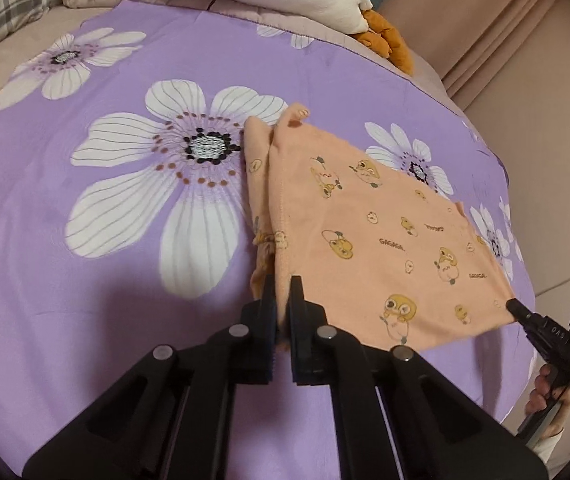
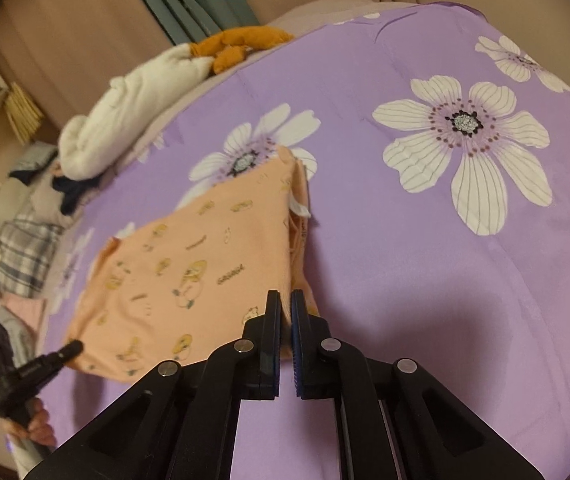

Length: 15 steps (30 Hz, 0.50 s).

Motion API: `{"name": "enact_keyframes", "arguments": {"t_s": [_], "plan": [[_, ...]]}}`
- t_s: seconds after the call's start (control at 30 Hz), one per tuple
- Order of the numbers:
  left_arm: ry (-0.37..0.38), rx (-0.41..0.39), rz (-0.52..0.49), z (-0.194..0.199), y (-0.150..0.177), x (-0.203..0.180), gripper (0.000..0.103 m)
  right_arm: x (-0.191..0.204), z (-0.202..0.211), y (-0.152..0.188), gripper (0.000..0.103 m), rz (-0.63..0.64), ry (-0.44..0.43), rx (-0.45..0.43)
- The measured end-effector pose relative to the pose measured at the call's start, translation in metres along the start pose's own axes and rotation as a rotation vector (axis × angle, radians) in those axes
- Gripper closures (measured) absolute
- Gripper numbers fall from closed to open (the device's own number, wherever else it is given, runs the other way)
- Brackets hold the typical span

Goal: Fold small clothes
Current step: 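Pinch the folded top's edge with both grippers and straighten it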

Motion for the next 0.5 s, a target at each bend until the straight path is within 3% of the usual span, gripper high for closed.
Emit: {"name": "enact_keyframes", "arguments": {"t_s": [0.23,0.5], "plan": [[-0.021,0.048,0.021,-0.009,0.011,0.02,0.099,-0.015,-0.019,0.02,0.098,-0.028,0.057,0.076],[0.004,0.026,-0.006,0.001,0.001,0.009,0.095,-0.015,-0.022,0.021,0.098,0.001,0.077,0.095]]}}
Point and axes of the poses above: each gripper's, at about its wrist camera, not at the fingertips, and z roughly against the way its jaws point, x to its left, y to its underside, the point moved 3 cm from there along -z, roughly the way its jaws point, and after that the axes turned 15 degrees about z, right-handed, at the moved point
